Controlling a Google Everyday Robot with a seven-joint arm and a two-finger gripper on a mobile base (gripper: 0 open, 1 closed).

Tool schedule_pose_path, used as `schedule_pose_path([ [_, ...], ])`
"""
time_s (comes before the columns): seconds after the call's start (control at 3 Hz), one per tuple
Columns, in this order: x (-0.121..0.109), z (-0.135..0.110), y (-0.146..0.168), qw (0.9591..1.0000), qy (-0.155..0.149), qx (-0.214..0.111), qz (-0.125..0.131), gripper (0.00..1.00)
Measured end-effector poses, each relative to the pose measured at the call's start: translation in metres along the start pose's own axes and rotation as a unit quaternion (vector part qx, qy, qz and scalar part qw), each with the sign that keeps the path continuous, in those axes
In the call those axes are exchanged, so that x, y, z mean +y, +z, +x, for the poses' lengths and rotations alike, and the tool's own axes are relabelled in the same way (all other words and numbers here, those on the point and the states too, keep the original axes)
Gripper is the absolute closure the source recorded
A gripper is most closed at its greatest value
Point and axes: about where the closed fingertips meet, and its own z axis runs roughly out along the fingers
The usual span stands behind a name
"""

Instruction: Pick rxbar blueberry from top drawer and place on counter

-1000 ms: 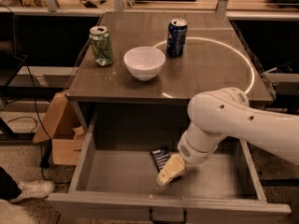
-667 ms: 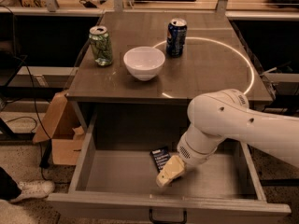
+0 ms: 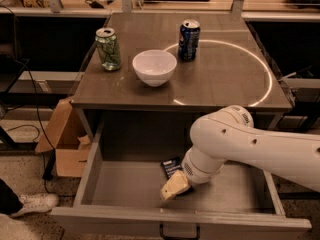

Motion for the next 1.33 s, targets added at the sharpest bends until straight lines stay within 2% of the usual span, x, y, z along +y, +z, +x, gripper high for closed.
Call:
schedule_pose_path([
  [0.33, 0.000, 0.000, 0.000, 1.0000, 0.001, 0.000, 0.000, 0.00],
  [0.67, 0.009, 0.000, 0.006, 0.9996, -0.027, -0.006, -0.001, 0.00],
  [1.0, 0.011, 0.003, 0.014, 0.9987, -0.048, 0.002, -0.017, 0.00],
  [1.33, 0.012, -0.003, 0.016, 0.9991, -0.040, -0.001, -0.010, 0.00],
])
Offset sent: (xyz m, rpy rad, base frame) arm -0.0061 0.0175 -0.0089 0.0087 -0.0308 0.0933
